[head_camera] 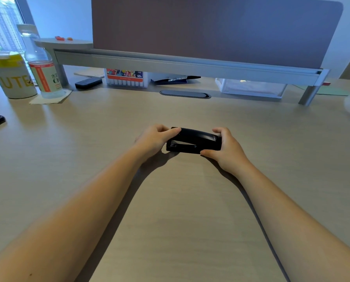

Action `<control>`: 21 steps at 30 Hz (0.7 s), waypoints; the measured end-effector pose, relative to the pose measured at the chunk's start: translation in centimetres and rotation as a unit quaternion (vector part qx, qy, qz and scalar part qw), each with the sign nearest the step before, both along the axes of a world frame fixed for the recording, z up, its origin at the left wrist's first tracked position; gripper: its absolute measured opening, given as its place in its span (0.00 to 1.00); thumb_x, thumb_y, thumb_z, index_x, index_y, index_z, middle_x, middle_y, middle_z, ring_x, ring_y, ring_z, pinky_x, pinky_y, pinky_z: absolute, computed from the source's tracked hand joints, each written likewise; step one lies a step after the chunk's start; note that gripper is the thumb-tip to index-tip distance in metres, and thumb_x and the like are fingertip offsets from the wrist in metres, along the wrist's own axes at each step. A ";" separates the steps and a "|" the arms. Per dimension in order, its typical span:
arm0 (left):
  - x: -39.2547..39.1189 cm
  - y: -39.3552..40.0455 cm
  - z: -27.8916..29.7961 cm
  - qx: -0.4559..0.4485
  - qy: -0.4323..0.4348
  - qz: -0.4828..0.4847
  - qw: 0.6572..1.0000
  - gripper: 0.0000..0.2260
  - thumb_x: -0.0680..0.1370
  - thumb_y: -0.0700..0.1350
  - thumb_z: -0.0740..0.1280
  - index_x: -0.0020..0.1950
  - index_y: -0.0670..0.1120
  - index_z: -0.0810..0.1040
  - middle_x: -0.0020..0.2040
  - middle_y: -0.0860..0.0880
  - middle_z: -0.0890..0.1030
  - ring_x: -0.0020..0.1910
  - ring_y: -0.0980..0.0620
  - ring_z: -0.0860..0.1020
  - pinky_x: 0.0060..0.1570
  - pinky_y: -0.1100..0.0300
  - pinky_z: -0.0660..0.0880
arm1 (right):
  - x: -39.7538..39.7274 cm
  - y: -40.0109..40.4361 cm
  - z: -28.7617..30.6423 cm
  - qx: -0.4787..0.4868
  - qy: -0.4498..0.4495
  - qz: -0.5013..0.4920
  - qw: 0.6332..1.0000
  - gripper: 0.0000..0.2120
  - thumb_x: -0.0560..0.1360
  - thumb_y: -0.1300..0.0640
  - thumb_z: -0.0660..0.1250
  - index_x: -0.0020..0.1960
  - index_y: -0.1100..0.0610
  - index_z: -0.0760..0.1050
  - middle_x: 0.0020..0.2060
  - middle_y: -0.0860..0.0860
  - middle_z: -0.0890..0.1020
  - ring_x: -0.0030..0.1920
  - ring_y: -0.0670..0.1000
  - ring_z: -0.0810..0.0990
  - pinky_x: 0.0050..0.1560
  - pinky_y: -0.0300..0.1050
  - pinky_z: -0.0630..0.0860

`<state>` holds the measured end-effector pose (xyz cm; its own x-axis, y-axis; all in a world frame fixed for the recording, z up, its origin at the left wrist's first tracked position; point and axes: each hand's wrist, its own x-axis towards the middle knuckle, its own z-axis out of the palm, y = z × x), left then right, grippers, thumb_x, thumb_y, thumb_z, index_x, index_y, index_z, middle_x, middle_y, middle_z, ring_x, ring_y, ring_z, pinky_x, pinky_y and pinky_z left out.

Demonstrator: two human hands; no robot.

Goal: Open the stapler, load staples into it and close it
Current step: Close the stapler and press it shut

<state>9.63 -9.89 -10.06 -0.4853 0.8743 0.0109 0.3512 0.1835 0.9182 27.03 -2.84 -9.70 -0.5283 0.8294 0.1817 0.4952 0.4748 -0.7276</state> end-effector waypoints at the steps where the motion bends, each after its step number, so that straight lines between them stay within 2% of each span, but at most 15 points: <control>1: -0.1 0.0 -0.1 -0.002 0.010 0.000 1.000 0.11 0.65 0.60 0.66 0.37 0.54 0.74 0.44 0.48 0.80 0.52 0.44 0.77 0.59 0.43 0.73 | 0.0 0.0 0.0 -0.001 0.000 -0.002 1.000 0.32 0.68 0.58 0.70 0.67 0.57 0.59 0.65 0.57 0.71 0.63 0.57 0.70 0.60 0.48 0.68; 7: 0.2 -0.4 0.0 -0.024 0.064 -0.027 0.997 0.14 0.69 0.65 0.57 0.39 0.55 0.72 0.46 0.49 0.79 0.55 0.43 0.75 0.63 0.42 0.68 | 0.4 -0.4 0.2 -0.009 -0.007 -0.004 1.000 0.32 0.68 0.60 0.70 0.67 0.58 0.58 0.65 0.58 0.70 0.63 0.57 0.69 0.61 0.48 0.67; 9: 0.1 -0.6 0.1 -0.034 0.075 -0.050 0.995 0.17 0.69 0.63 0.61 0.48 0.52 0.72 0.52 0.48 0.78 0.57 0.44 0.74 0.63 0.43 0.68 | 0.6 -0.5 0.3 -0.015 -0.006 -0.011 1.000 0.31 0.69 0.61 0.69 0.67 0.58 0.58 0.65 0.58 0.71 0.63 0.57 0.70 0.60 0.47 0.67; 11: -0.1 -0.8 0.0 -0.056 0.111 -0.079 0.989 0.22 0.68 0.57 0.67 0.57 0.48 0.71 0.56 0.46 0.77 0.56 0.47 0.74 0.62 0.45 0.70 | 0.9 -0.5 0.3 -0.022 0.003 -0.021 1.000 0.30 0.68 0.62 0.69 0.66 0.59 0.59 0.63 0.58 0.72 0.62 0.56 0.71 0.56 0.43 0.66; 13: -0.1 -0.7 0.0 -0.075 0.199 -0.078 0.974 0.21 0.67 0.52 0.70 0.57 0.46 0.72 0.56 0.45 0.77 0.54 0.47 0.74 0.59 0.45 0.72 | 0.9 -0.5 0.4 -0.025 0.004 -0.024 0.999 0.27 0.68 0.62 0.69 0.64 0.60 0.62 0.61 0.57 0.74 0.57 0.53 0.72 0.54 0.42 0.66; 15: -0.2 -0.4 -0.1 -0.081 0.262 -0.058 0.960 0.19 0.68 0.52 0.69 0.56 0.46 0.74 0.57 0.44 0.77 0.55 0.45 0.73 0.58 0.45 0.71 | 0.9 -0.3 0.4 -0.024 -0.001 -0.022 0.999 0.24 0.69 0.62 0.69 0.62 0.60 0.64 0.60 0.57 0.75 0.52 0.51 0.71 0.53 0.43 0.67; 21: -1.8 3.0 0.0 -0.098 0.298 -0.047 0.948 0.20 0.70 0.53 0.67 0.58 0.47 0.74 0.58 0.44 0.76 0.57 0.44 0.71 0.58 0.45 0.71 | -0.8 3.0 0.2 -0.012 -0.011 -0.038 0.999 0.21 0.68 0.59 0.70 0.59 0.58 0.67 0.57 0.57 0.76 0.55 0.54 0.73 0.57 0.50 0.70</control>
<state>7.79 -6.92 -10.09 -0.3646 0.9267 0.0915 0.8203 0.2731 0.5024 26.27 0.14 -9.49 -0.4666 0.8717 0.1493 0.5458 0.4167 -0.7270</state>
